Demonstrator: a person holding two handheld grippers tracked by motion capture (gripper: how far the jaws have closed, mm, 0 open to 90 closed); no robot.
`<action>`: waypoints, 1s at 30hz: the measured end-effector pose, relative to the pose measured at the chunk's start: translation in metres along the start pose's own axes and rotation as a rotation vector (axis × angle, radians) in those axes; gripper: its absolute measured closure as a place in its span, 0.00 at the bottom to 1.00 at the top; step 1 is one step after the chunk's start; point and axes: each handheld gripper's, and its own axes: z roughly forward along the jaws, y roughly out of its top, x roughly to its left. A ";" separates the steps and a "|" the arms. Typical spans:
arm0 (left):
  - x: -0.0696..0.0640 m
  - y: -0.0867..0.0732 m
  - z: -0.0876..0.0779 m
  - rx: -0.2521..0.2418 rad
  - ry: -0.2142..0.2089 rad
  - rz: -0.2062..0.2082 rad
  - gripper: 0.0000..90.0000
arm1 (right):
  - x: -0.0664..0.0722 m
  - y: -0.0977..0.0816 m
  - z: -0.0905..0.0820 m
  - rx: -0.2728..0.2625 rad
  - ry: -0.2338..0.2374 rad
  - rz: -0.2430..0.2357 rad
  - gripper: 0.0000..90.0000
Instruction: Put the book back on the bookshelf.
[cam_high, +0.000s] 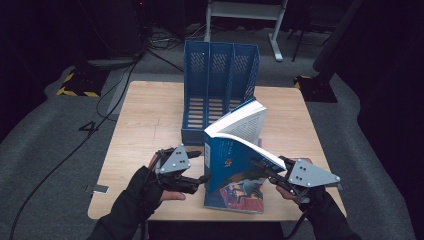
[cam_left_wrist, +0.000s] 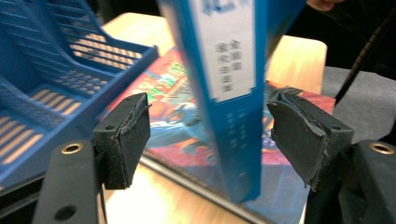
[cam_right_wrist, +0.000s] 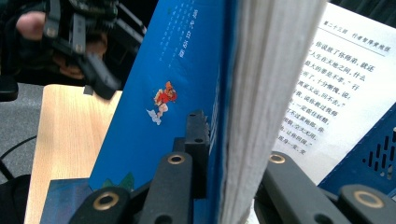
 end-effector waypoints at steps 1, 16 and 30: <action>-0.002 0.000 0.005 -0.013 0.019 0.003 0.33 | 0.000 0.000 0.000 0.001 -0.001 0.001 0.90; -0.006 0.021 0.028 -0.079 -0.023 0.018 0.50 | 0.001 -0.004 -0.013 0.009 -0.011 0.007 0.84; -0.007 0.046 0.019 -0.158 -0.040 0.060 0.55 | -0.008 -0.010 -0.019 0.026 -0.092 0.035 0.65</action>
